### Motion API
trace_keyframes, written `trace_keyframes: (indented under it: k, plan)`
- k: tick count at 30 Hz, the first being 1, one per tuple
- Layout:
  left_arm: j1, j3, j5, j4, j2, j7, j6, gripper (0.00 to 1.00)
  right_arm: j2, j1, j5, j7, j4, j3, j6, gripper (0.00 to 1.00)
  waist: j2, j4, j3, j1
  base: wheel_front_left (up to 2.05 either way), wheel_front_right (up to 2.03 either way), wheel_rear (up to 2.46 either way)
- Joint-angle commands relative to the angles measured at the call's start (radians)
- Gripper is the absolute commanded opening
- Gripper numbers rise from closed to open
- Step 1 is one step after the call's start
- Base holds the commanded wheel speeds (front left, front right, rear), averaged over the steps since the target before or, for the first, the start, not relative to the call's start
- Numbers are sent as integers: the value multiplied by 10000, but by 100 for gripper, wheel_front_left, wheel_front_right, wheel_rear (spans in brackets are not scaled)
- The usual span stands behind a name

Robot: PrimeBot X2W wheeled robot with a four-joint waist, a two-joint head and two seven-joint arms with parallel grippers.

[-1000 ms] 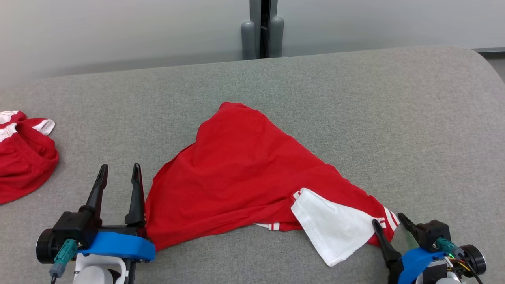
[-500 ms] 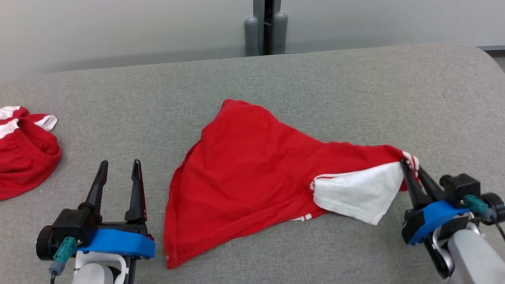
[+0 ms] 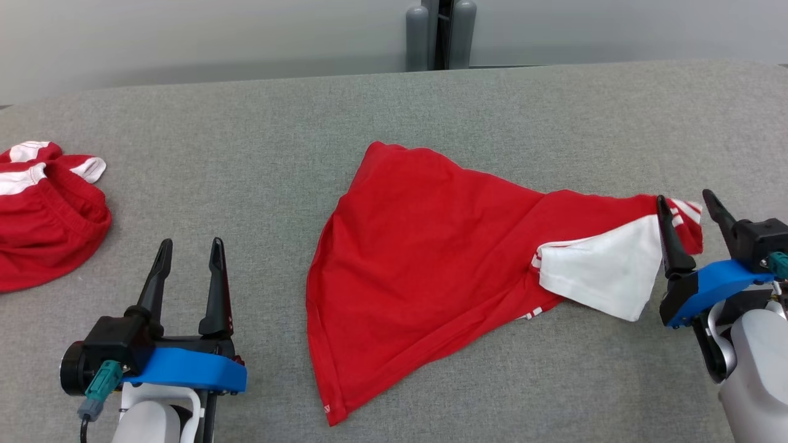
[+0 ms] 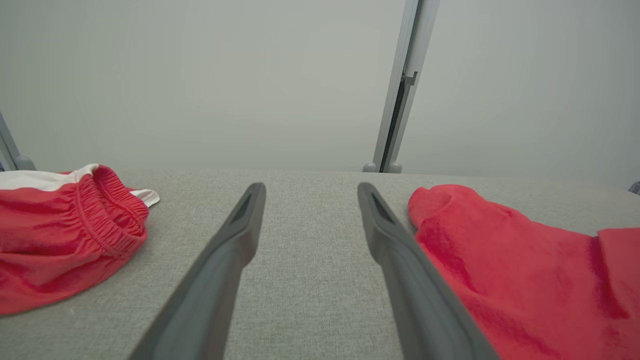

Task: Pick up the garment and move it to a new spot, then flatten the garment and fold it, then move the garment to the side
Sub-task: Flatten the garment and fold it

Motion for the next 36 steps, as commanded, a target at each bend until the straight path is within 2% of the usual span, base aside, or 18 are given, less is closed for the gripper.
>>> trace_keyframes:
  k: [1,8,11,18,24,28,31,36]
  plan:
    - [-23,-3,-45,-22,34,-30,73,100,113,-169,-120,-81,-66,-250,-10,100,-1,-34,-46,-1,0,0,0]
    - [181,58,59,-29,34,-30,66,100,621,611,-455,-88,-1761,-1021,-10,100,-1,-232,-284,-1,0,0,0]
    - [256,86,93,-24,34,-30,23,100,959,1167,-577,-91,-2929,-1292,-10,100,-1,-309,-418,-1,0,0,0]
    - [516,80,118,24,34,-30,-2,100,1797,3014,-714,-94,-4677,-1503,-9,100,-1,-372,-728,-1,0,0,0]
    - [697,120,125,32,34,-30,-19,100,2158,4082,-796,-95,-5088,-1591,-9,100,-1,-379,-877,-1,0,0,0]
    - [764,140,140,22,34,-30,-6,100,2134,4207,-813,-95,-5070,-1611,-9,100,-1,-419,-900,-1,0,0,0]
    - [702,99,154,5,34,-30,-27,100,2050,3987,-864,-95,-4847,-1628,-9,100,-1,-404,-842,-1,0,0,0]
    - [486,-22,133,-18,34,-31,-47,100,1864,3457,-994,-28,-3795,-1448,-9,100,-1,-291,-644,-1,0,0,0]
